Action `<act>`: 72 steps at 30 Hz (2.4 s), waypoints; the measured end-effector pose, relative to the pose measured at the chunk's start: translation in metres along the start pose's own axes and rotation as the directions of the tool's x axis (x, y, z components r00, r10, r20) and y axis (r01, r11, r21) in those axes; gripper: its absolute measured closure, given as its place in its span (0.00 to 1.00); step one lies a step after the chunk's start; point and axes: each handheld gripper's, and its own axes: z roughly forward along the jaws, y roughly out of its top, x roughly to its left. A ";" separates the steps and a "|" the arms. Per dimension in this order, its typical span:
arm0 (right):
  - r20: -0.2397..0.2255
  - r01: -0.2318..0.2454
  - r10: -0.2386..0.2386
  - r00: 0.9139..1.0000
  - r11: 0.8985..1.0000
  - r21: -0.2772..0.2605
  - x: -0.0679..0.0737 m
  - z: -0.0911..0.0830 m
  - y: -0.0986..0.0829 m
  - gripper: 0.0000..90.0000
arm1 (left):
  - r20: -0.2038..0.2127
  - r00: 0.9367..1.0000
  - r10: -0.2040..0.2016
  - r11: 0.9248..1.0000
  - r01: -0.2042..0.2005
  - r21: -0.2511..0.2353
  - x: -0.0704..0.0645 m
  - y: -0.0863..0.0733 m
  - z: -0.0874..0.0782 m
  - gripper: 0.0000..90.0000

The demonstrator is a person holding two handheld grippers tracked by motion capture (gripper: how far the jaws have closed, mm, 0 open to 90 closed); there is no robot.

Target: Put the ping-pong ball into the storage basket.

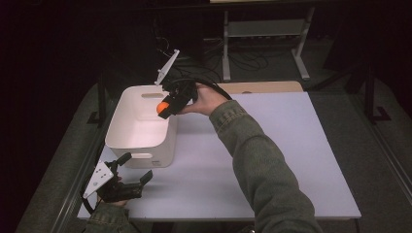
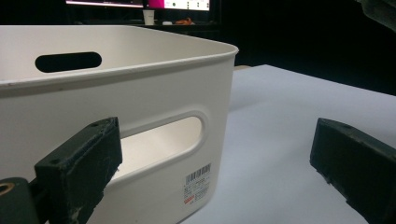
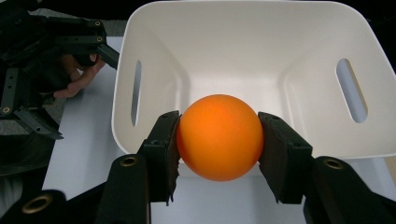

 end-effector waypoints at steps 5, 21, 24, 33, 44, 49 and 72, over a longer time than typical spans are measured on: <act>-0.010 -0.003 0.003 1.000 1.000 0.001 -0.001 0.004 0.002 0.55 | 0.000 1.000 0.000 1.000 0.000 0.001 0.000 0.000 0.000 0.02; -0.061 0.011 -0.010 0.998 1.000 0.020 -0.006 0.032 0.010 0.55 | -0.002 1.000 -0.004 1.000 0.004 0.003 0.000 0.000 0.000 0.02; -0.071 0.013 -0.011 0.997 0.999 0.032 -0.006 0.037 0.010 0.55 | -0.002 1.000 -0.007 1.000 0.007 0.003 0.000 0.000 0.000 0.02; -0.082 0.021 -0.016 0.997 0.999 0.051 -0.007 0.049 0.010 0.55 | -0.003 1.000 -0.006 1.000 0.006 0.004 0.000 0.000 0.001 0.02; -0.072 -0.023 0.026 0.997 0.999 0.042 -0.008 0.048 0.011 0.38 | -0.001 1.000 -0.006 1.000 0.006 0.005 0.000 -0.001 0.001 0.02; -0.030 -0.048 0.050 0.998 0.998 0.041 -0.010 0.034 0.003 0.22 | -0.003 1.000 -0.008 1.000 0.008 0.005 0.000 0.000 0.001 0.02; 0.105 -0.137 0.139 0.985 0.990 -0.026 -0.014 -0.006 -0.043 0.00 | -0.006 1.000 -0.003 1.000 0.003 0.008 0.000 -0.001 0.001 0.02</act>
